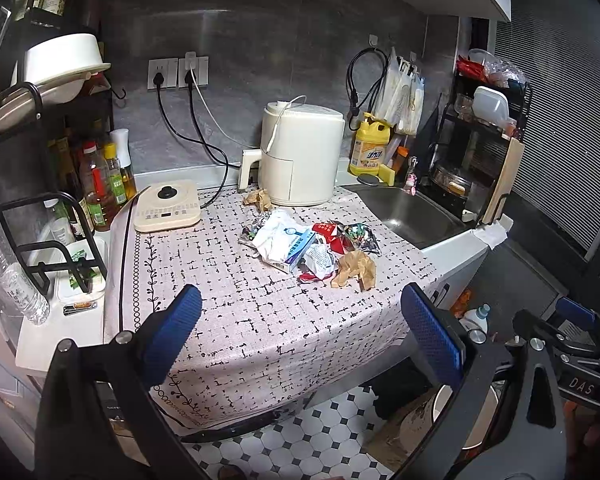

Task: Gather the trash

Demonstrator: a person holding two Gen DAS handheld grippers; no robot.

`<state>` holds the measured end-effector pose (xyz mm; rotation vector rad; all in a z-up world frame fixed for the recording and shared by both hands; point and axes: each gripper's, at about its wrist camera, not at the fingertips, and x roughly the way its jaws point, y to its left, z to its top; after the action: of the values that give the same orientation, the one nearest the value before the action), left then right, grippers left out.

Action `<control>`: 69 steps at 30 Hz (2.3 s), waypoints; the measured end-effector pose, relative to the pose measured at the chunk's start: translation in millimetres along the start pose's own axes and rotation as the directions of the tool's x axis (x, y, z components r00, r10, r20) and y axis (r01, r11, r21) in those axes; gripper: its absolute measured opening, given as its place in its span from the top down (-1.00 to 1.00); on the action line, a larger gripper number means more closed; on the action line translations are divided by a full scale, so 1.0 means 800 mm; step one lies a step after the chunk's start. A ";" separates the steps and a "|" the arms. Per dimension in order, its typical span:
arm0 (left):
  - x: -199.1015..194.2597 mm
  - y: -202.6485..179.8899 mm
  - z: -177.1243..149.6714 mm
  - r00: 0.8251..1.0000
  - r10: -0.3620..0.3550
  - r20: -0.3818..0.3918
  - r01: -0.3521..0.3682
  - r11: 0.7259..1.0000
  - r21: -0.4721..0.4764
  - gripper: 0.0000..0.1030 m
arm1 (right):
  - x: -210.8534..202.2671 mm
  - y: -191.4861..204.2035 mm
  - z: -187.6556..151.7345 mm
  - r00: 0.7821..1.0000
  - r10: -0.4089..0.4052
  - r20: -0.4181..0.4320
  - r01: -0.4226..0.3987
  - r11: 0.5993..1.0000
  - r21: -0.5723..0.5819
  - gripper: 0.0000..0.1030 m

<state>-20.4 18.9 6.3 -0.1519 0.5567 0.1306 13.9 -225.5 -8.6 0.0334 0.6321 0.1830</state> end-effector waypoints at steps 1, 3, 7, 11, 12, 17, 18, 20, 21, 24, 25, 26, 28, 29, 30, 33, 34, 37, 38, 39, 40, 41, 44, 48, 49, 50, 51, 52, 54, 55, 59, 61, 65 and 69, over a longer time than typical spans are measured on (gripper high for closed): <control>0.002 -0.001 0.000 1.000 0.001 -0.005 -0.001 1.000 0.001 -0.92 | 0.000 0.000 0.000 1.000 -0.001 -0.001 0.001 1.000 0.000 -0.86; 0.007 -0.001 0.001 1.000 0.000 -0.015 0.000 1.000 0.000 -0.92 | 0.003 -0.001 0.001 1.000 -0.005 -0.002 0.005 1.000 -0.001 -0.86; 0.023 0.000 0.005 0.999 0.011 -0.036 -0.011 1.000 0.005 -0.92 | 0.015 -0.003 0.005 1.000 -0.014 -0.021 0.014 1.000 0.004 -0.86; 0.049 0.008 0.005 0.997 0.007 -0.071 -0.007 1.000 -0.007 -0.92 | 0.033 0.000 0.012 0.999 -0.012 -0.037 0.011 1.000 -0.010 -0.86; 0.057 0.010 0.006 0.997 0.007 -0.079 -0.008 1.000 -0.005 -0.92 | 0.038 0.000 0.013 0.999 -0.009 -0.039 0.009 1.000 -0.009 -0.86; 0.106 0.024 0.015 0.994 -0.027 -0.105 0.025 1.000 -0.017 -0.92 | 0.078 0.003 0.030 0.998 0.031 -0.060 -0.030 1.000 0.009 -0.86; 0.116 0.026 0.016 0.994 -0.032 -0.108 0.030 0.999 -0.016 -0.92 | 0.087 0.003 0.035 0.997 0.033 -0.063 -0.032 0.999 0.013 -0.86; 0.144 0.031 0.021 0.991 -0.043 -0.123 0.042 0.999 -0.018 -0.88 | 0.104 0.006 0.046 0.997 0.032 -0.076 -0.030 0.999 0.024 -0.85; 0.160 0.034 0.025 0.989 -0.058 -0.134 0.055 0.998 -0.025 -0.86 | 0.113 0.007 0.051 0.996 0.038 -0.081 -0.036 0.999 0.028 -0.85; 0.199 0.039 0.031 0.984 -0.078 -0.161 0.075 0.997 -0.025 -0.77 | 0.138 0.011 0.063 0.996 0.033 -0.086 -0.031 0.999 0.022 -0.83; 0.214 0.041 0.033 0.981 -0.087 -0.176 0.083 0.996 -0.029 -0.73 | 0.147 0.012 0.067 0.995 0.028 -0.096 -0.026 0.999 0.022 -0.81; 0.228 0.044 0.035 0.977 -0.094 -0.189 0.090 0.995 -0.034 -0.70 | 0.157 0.012 0.070 0.994 0.028 -0.108 -0.025 0.999 0.028 -0.76; 0.252 0.049 0.037 0.972 -0.105 -0.210 0.099 0.994 -0.042 -0.68 | 0.173 0.012 0.075 0.992 0.038 -0.123 -0.033 0.998 0.044 -0.74; 0.263 0.050 0.038 0.970 -0.106 -0.218 0.099 0.994 -0.042 -0.68 | 0.182 0.013 0.077 0.991 0.036 -0.128 -0.031 0.998 0.047 -0.74; 0.274 0.051 0.038 0.968 -0.106 -0.228 0.099 0.994 -0.043 -0.67 | 0.189 0.014 0.079 0.991 0.033 -0.134 -0.026 0.999 0.048 -0.74; 0.307 0.060 0.038 0.958 -0.119 -0.260 0.108 0.993 -0.056 -0.63 | 0.215 0.016 0.082 0.987 0.027 -0.156 -0.018 0.998 0.058 -0.71; 0.318 0.062 0.038 0.955 -0.123 -0.271 0.110 0.992 -0.061 -0.60 | 0.225 0.016 0.083 0.986 0.027 -0.165 -0.017 0.998 0.065 -0.71; 0.347 0.071 0.039 0.944 -0.139 -0.299 0.121 0.990 -0.076 -0.56 | 0.253 0.019 0.086 0.980 0.031 -0.194 -0.016 0.997 0.079 -0.64; 0.357 0.073 0.039 0.941 -0.144 -0.307 0.125 0.989 -0.079 -0.53 | 0.264 0.020 0.086 0.978 0.037 -0.206 -0.020 0.996 0.085 -0.61; 0.365 0.076 0.039 0.938 -0.147 -0.315 0.128 0.988 -0.081 -0.53 | 0.274 0.021 0.086 0.976 0.041 -0.216 -0.022 0.996 0.090 -0.59; 0.376 0.078 0.038 0.935 -0.150 -0.323 0.131 0.988 -0.081 -0.52 | 0.284 0.022 0.084 0.973 0.037 -0.226 -0.016 0.996 0.092 -0.59; 0.385 0.080 0.038 0.932 -0.152 -0.329 0.133 0.988 -0.079 -0.50 | 0.293 0.022 0.083 0.971 0.036 -0.238 -0.013 0.995 0.097 -0.58; 0.416 0.084 0.035 0.920 -0.164 -0.357 0.145 0.986 -0.080 -0.45 | 0.325 0.023 0.075 0.954 0.060 -0.294 -0.023 0.992 0.127 -0.46; 0.451 0.085 0.027 0.899 -0.171 -0.403 0.153 0.985 -0.076 -0.34 | 0.368 0.025 0.060 0.931 0.074 -0.358 -0.021 0.989 0.150 -0.34; 0.458 0.086 0.025 0.895 -0.169 -0.413 0.151 0.986 -0.075 -0.31 | 0.378 0.026 0.056 0.925 0.077 -0.373 -0.021 0.988 0.152 -0.32; 0.464 0.087 0.023 0.887 -0.173 -0.429 0.153 0.985 -0.079 -0.27 | 0.387 0.027 0.053 0.919 0.076 -0.386 -0.019 0.989 0.149 -0.30; 0.469 0.088 0.022 0.883 -0.173 -0.436 0.154 0.985 -0.079 -0.24 | 0.397 0.028 0.049 0.912 0.077 -0.402 -0.018 0.989 0.150 -0.29; 0.474 0.089 0.020 0.878 -0.174 -0.445 0.155 0.985 -0.078 -0.11 | 0.405 0.028 0.045 0.906 0.081 -0.416 -0.018 0.988 0.154 -0.27; 0.483 0.092 0.017 0.865 -0.185 -0.467 0.163 0.983 -0.088 0.21 | 0.420 0.028 0.038 0.892 0.088 -0.443 -0.017 0.987 0.163 -0.20; 0.485 0.094 0.016 0.862 -0.191 -0.470 0.167 0.982 -0.094 0.35 | 0.428 0.027 0.035 0.886 0.091 -0.455 -0.015 0.986 0.168 -0.17; 0.481 0.102 0.021 0.868 -0.193 -0.458 0.167 0.981 -0.097 0.82 | 0.453 0.024 0.024 0.863 0.101 -0.495 -0.008 0.982 0.187 0.12; 0.478 0.109 0.025 0.866 -0.217 -0.450 0.181 0.976 -0.122 0.82 | 0.462 0.024 0.021 0.861 0.102 -0.498 -0.008 0.982 0.187 0.23; 0.465 0.121 0.032 0.878 -0.238 -0.416 0.196 0.970 -0.141 0.83 | 0.476 0.026 0.024 0.852 0.105 -0.514 -0.016 0.984 0.176 0.77; 0.448 0.132 0.043 0.897 -0.234 -0.374 0.185 0.969 -0.163 0.83 | 0.476 0.023 0.032 0.859 0.127 -0.497 -0.036 0.981 0.190 0.84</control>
<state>281.6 157.7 -167.7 -0.3631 0.9288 -0.0803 327.5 -138.1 -208.6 0.1875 1.1780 0.2204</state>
